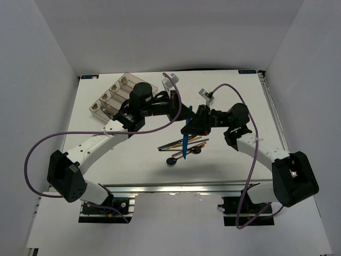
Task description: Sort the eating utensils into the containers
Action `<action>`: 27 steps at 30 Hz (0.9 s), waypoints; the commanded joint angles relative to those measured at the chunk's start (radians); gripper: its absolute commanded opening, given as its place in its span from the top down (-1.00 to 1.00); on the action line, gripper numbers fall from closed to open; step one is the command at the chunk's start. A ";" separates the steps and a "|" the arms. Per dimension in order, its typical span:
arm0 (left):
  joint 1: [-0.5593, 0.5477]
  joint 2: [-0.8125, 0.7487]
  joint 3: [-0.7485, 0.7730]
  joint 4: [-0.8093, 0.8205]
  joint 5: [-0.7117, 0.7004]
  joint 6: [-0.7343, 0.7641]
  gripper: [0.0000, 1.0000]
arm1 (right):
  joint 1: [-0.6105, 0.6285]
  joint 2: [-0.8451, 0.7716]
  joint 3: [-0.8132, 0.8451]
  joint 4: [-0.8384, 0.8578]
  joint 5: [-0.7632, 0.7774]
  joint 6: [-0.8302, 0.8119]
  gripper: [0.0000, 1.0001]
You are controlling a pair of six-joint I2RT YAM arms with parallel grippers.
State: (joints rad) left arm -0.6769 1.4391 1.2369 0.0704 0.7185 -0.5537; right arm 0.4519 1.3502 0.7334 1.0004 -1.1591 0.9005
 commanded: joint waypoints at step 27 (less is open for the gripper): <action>0.674 0.425 0.481 -0.609 -0.968 -0.245 1.00 | -0.292 -0.348 0.001 -0.984 0.417 -0.394 -0.79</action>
State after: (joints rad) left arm 0.0082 1.8713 1.6505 -0.5285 -0.1284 -0.7166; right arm 0.1589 1.0454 0.7204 0.1509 -0.7925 0.5793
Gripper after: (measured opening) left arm 0.134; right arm 0.894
